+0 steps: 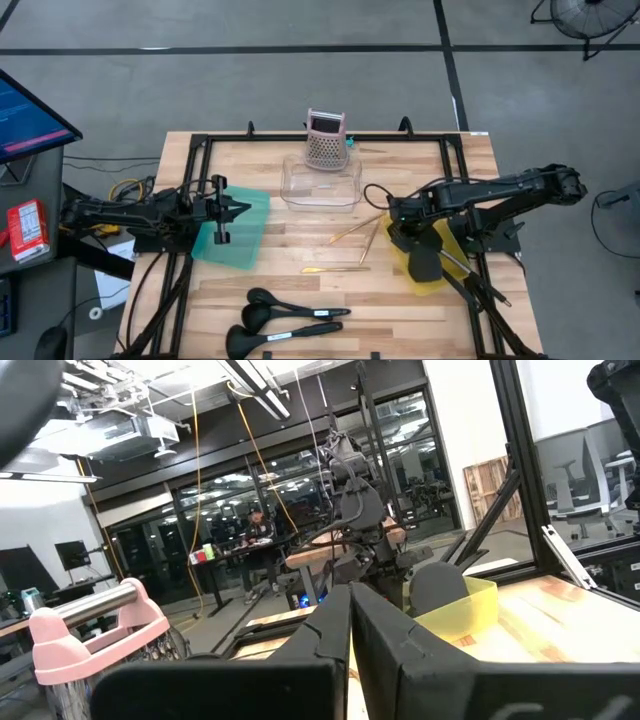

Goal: Pick & Place Kitchen Items
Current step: Put the black spatula into the yellow bin, then put the gold knife into the transparent bin

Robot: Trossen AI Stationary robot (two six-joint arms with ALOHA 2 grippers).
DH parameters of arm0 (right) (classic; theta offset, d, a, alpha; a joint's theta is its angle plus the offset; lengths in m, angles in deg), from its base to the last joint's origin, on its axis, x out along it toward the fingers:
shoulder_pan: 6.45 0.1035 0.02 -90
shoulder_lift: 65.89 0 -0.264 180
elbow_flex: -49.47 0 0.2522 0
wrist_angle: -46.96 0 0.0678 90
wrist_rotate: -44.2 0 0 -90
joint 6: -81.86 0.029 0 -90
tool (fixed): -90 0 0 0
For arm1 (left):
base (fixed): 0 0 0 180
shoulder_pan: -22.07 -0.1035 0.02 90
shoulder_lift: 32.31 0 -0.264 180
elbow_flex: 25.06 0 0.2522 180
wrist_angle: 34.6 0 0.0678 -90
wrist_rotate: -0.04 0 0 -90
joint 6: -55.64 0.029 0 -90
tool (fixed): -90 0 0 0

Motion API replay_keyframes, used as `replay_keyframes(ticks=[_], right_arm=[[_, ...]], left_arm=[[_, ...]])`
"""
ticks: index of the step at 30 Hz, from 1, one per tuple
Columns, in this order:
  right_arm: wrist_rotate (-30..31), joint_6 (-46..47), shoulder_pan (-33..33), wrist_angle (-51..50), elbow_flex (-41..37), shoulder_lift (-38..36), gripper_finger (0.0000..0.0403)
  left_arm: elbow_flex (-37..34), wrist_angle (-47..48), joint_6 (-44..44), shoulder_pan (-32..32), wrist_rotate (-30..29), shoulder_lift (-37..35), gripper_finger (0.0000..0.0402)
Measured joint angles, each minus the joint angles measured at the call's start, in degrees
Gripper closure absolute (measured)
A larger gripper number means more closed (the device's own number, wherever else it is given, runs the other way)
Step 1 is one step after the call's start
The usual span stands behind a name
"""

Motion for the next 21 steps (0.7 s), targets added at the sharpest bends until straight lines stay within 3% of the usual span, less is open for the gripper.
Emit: replay_keyframes(ticks=[9, 21], right_arm=[[3.3, 1.6, -0.6, -1.2, -0.1, 0.0, 0.0333], [2.5, 2.3, -1.9, -3.3, 1.0, 0.0, 0.0173]], left_arm=[[0.0, 0.0, 0.0, 0.0, 0.0, 0.0, 0.04], [0.0, 0.0, 0.0, 0.0, 0.0, 0.0, 0.04]])
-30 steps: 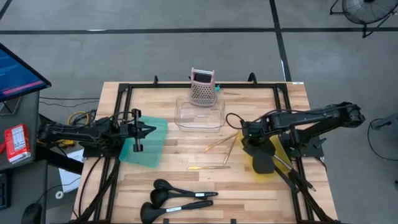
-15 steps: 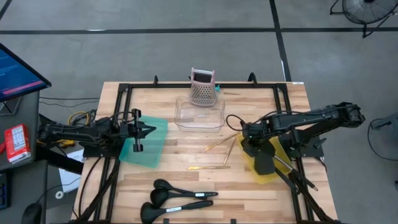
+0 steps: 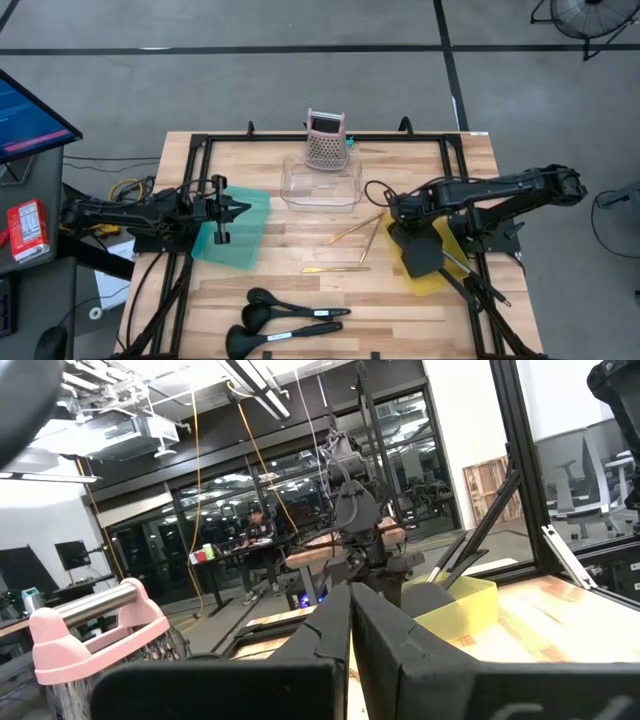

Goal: Pick & Place Kitchen Items
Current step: Put the gold knife into the transparent bin

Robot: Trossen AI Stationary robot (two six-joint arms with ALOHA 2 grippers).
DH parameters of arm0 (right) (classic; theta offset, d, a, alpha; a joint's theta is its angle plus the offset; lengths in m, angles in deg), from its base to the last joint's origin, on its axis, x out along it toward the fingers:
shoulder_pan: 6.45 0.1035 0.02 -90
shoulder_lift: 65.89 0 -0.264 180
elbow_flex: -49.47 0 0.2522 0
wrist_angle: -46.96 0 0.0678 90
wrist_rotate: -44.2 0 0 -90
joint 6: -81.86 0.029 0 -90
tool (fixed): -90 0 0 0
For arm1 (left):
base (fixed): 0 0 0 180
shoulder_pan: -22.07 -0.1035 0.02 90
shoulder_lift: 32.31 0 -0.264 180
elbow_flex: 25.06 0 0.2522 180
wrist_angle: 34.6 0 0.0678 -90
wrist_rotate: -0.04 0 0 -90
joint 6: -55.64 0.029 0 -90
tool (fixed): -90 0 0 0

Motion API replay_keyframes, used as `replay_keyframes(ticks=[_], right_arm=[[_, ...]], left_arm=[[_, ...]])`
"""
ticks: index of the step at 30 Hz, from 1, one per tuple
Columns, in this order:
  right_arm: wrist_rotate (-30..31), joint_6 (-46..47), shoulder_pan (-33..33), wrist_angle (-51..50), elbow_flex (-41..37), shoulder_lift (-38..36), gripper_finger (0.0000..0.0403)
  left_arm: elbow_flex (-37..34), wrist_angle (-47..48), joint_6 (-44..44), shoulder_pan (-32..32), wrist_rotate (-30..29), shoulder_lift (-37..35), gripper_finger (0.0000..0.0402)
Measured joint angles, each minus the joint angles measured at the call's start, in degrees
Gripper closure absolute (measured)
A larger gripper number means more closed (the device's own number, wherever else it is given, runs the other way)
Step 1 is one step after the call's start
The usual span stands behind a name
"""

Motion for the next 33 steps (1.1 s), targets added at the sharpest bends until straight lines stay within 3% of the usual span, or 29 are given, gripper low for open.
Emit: replay_keyframes(ticks=[4, 10, 16, 23, 28, 33], right_arm=[[-2.7, 0.1, 0.0, -2.4, 4.6, 0.0, 0.0145], [-8.0, 0.1, 0.4, -3.3, 14.3, 0.0, 0.0143], [-12.6, -0.1, 4.7, 10.4, 21.6, 0.0, 0.0143], [-10.7, -3.8, 13.1, 28.3, 23.2, 1.0, 0.0143], [-5.1, -6.9, 18.1, 29.4, 23.5, 5.1, 0.0143], [-4.8, -9.6, 20.2, 29.0, 26.9, 13.4, 0.0143]], left_arm=[[0.0, 0.0, 0.0, 0.0, 0.0, 0.0, 0.04], [0.0, 0.0, 0.0, 0.0, 0.0, 0.0, 0.04], [0.0, 0.0, 0.0, 0.0, 0.0, 0.0, 0.04], [0.0, 0.0, 0.0, 0.0, 0.0, 0.0, 0.04], [0.0, 0.0, 0.0, 0.0, 0.0, 0.0, 0.04], [0.0, 0.0, 0.0, 0.0, 0.0, 0.0, 0.04]])
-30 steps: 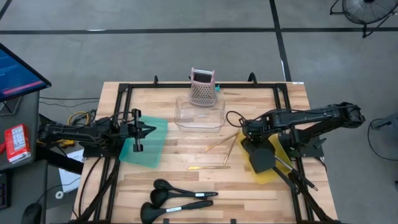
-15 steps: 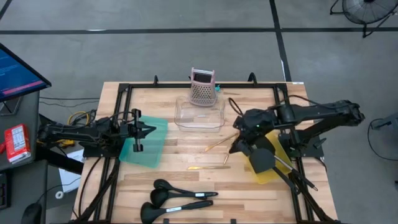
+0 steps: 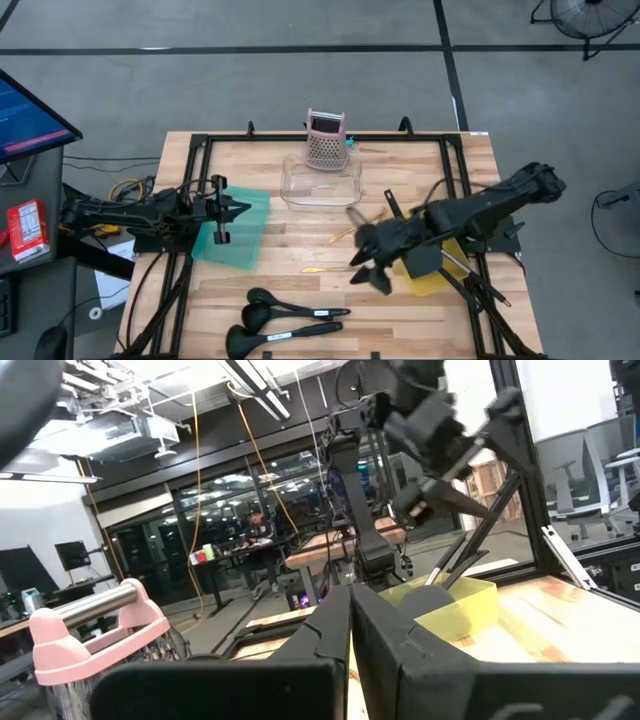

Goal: Pick & Place Kitchen Items
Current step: Put the gold knife into the transparent bin

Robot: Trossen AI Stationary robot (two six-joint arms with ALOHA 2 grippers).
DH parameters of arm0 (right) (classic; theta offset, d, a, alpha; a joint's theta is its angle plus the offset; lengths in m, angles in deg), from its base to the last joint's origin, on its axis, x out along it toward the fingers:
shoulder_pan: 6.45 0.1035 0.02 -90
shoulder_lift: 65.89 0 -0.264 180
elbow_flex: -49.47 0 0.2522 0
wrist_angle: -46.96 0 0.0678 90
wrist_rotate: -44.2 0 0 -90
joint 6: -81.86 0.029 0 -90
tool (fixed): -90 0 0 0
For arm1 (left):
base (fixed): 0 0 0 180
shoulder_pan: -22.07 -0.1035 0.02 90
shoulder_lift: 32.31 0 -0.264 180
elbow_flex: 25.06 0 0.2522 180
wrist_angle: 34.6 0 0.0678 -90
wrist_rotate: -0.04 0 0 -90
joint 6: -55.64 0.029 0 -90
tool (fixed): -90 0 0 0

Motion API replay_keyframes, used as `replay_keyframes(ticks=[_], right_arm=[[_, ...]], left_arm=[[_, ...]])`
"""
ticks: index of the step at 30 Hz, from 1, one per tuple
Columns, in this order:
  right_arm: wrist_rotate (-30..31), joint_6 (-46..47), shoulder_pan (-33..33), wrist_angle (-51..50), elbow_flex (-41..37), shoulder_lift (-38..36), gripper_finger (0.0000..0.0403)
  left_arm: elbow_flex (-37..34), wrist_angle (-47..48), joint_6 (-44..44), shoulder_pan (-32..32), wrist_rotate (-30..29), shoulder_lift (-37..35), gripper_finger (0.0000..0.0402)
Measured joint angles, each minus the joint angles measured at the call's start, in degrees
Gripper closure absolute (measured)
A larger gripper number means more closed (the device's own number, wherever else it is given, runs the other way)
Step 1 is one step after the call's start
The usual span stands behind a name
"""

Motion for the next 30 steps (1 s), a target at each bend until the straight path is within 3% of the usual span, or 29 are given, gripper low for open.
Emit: replay_keyframes(ticks=[4, 7, 14, 21, 30], right_arm=[[-0.1, -6.4, 1.2, -7.9, 7.7, 8.3, 0.0143], [0.0, -10.8, 1.3, -19.2, 16.1, 14.4, 0.0143], [10.7, -18.9, 1.2, -39.2, 31.3, 27.8, 0.0143], [10.7, -23.4, 1.2, -42.0, 33.0, 35.8, 0.0143], [10.6, -29.7, -0.2, -38.7, 33.0, 40.7, 0.0143]], left_arm=[[0.0, -0.1, 0.0, 0.0, 0.0, 0.1, 0.04], [0.0, -0.2, 0.0, 0.0, 0.0, 0.2, 0.04], [0.0, -0.4, 0.0, 0.0, 0.0, 0.4, 0.04], [0.0, -0.4, 0.0, 0.0, 0.0, 0.4, 0.04], [0.0, -0.5, 0.0, 0.0, 0.0, 0.4, 0.04]])
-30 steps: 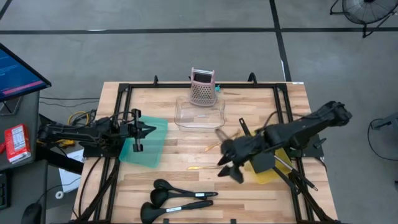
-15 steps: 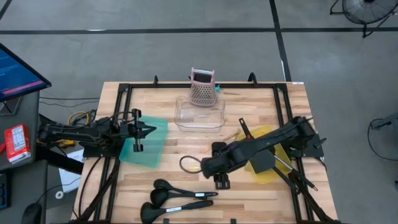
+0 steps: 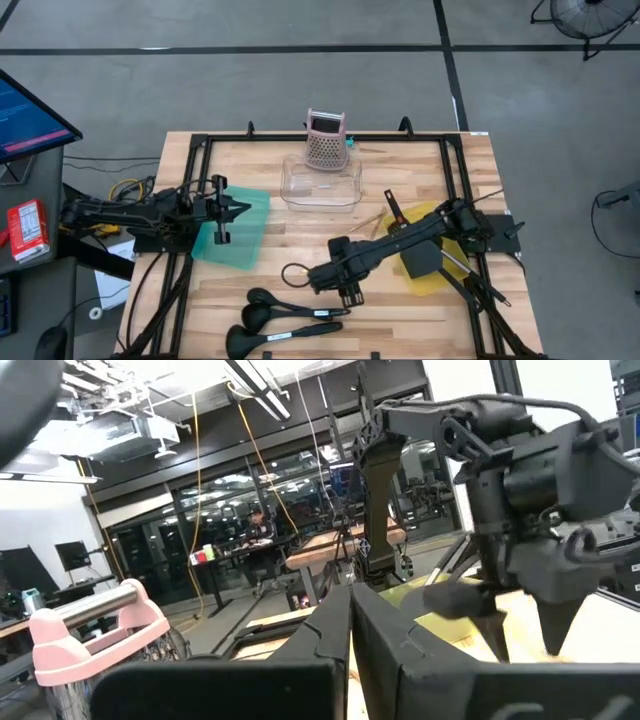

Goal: Pick & Place Kitchen Items
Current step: Put the gold knife into the transparent bin

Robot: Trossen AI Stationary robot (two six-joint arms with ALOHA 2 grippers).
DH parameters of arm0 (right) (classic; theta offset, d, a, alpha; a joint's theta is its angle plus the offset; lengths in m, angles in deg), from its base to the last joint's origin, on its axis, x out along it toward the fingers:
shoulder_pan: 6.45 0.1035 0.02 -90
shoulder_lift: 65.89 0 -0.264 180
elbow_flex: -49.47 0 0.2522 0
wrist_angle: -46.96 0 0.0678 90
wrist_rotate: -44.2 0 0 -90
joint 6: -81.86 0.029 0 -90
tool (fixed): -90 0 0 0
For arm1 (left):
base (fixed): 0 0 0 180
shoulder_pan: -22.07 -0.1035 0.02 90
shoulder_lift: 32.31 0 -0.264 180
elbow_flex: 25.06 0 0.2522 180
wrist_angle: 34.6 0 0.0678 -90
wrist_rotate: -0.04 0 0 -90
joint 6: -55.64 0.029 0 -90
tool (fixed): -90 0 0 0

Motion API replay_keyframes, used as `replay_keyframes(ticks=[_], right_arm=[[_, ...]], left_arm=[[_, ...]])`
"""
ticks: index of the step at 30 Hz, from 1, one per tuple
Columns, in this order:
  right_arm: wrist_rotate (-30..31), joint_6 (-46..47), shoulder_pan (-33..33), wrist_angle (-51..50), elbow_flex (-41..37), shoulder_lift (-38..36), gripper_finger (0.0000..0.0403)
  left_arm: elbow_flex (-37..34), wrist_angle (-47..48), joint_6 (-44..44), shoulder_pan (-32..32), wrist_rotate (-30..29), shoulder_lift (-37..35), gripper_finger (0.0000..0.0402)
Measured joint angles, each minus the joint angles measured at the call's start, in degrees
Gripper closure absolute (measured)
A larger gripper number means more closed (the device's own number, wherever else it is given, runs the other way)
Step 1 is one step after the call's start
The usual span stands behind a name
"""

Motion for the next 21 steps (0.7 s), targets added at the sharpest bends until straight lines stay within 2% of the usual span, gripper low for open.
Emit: replay_keyframes(ticks=[4, 10, 21], right_arm=[[0.0, -1.1, -1.6, 2.0, -0.8, 0.1, 0.0143], [-0.2, 0.0, -3.6, 8.7, -8.1, -1.2, 0.0143], [-1.4, 1.3, -2.9, 18.7, -16.7, -1.3, 0.0152]], left_arm=[[0.0, 0.0, 0.0, 0.0, 0.0, 0.0, 0.04], [0.0, -0.2, 0.0, 0.0, 0.0, 0.0, 0.04], [0.0, -0.3, 0.0, 0.0, 0.0, 0.0, 0.04]])
